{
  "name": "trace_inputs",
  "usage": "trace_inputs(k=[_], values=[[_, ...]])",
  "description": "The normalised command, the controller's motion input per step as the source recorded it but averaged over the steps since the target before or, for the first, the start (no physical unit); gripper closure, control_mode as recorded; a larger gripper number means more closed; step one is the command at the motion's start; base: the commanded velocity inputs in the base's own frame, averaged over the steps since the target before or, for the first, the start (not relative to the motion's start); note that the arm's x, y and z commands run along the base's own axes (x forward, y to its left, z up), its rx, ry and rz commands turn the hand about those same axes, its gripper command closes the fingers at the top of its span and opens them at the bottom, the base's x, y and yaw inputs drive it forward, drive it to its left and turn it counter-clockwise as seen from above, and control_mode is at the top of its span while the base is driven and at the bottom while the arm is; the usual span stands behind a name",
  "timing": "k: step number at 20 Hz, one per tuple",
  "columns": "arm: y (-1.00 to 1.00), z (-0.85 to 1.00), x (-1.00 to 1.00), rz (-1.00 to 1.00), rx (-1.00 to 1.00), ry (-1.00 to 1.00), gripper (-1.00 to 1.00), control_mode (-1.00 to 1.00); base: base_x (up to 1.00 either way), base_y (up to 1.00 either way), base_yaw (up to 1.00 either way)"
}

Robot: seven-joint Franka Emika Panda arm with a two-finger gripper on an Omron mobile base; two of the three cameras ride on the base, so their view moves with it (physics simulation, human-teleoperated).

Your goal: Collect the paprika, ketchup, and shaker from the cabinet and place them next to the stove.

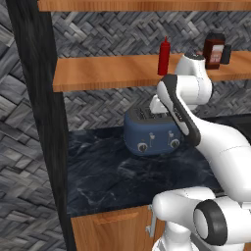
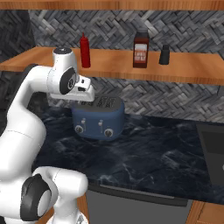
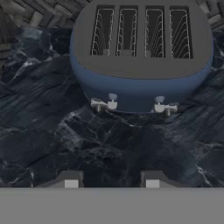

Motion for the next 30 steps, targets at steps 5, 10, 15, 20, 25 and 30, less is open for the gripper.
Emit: trace_inputs(k=[5, 10, 15, 20, 25, 30], values=[[-0.06, -0.02, -0.09, -0.01, 0.0, -0.03, -1.0, -1.0, 0.0, 0.0, 0.0], [-0.14, 0.01, -0.17, -0.07, 0.0, -0.28, -1.0, -1.0, 0.0, 0.0, 0.0], [-0.22, 0.38, -0.16, -0.04, 0.0, -0.31, -1.0, -1.0, 0.0, 0.0, 0.0], [-0.06, 0.76, -0.1, -0.02, 0.0, -0.24, -1.0, -1.0, 0.0, 0.0, 0.0], [0.0, 0.77, -0.05, 0.0, -0.02, -0.19, -1.0, -1.0, 0.0, 0.0, 0.0], [0.15, 0.51, 0.0, 0.0, -0.03, -0.2, -1.0, -1.0, 0.0, 0.0, 0.0]])
